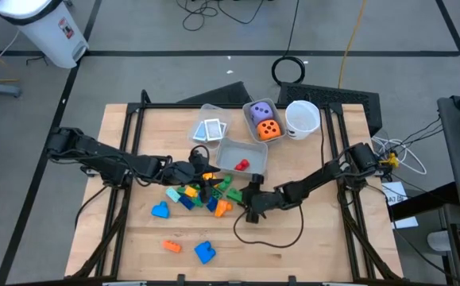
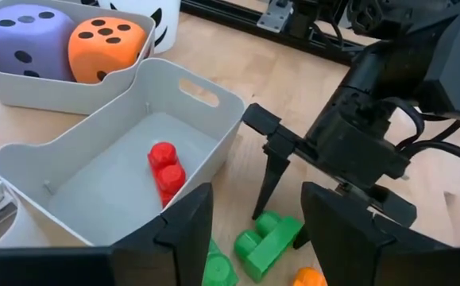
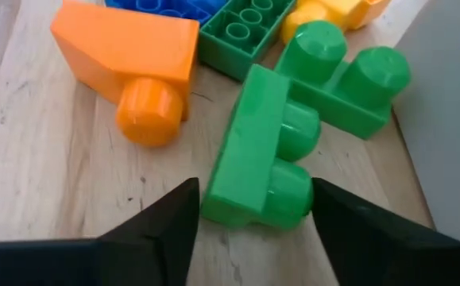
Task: Pick & Place Toys
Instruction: Put the green game piece into the bottom gray bin
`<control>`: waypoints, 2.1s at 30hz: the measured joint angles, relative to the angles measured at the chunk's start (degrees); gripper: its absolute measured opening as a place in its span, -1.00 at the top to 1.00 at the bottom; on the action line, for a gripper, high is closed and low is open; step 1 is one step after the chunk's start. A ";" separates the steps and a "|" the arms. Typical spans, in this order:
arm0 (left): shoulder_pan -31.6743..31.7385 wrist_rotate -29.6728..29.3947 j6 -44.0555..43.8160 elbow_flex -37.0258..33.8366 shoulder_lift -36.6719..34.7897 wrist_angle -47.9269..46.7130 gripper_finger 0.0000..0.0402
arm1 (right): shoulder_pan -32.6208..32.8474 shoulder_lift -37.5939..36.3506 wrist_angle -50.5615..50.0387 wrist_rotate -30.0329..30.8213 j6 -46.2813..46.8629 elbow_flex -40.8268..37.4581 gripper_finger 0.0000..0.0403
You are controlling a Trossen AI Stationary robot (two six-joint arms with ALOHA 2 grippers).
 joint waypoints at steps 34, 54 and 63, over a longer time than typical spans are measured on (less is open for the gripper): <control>-0.02 -0.02 -0.94 0.00 0.00 0.04 0.00 | 3.81 -7.38 0.94 -4.72 -15.96 -0.31 0.71; -0.02 -0.09 -1.07 0.04 0.00 0.02 0.00 | 1.31 0.83 0.98 4.30 -35.31 3.52 0.17; -0.02 -0.09 -1.07 0.04 0.00 0.02 0.00 | -0.57 0.83 1.22 1.31 -35.82 3.41 0.54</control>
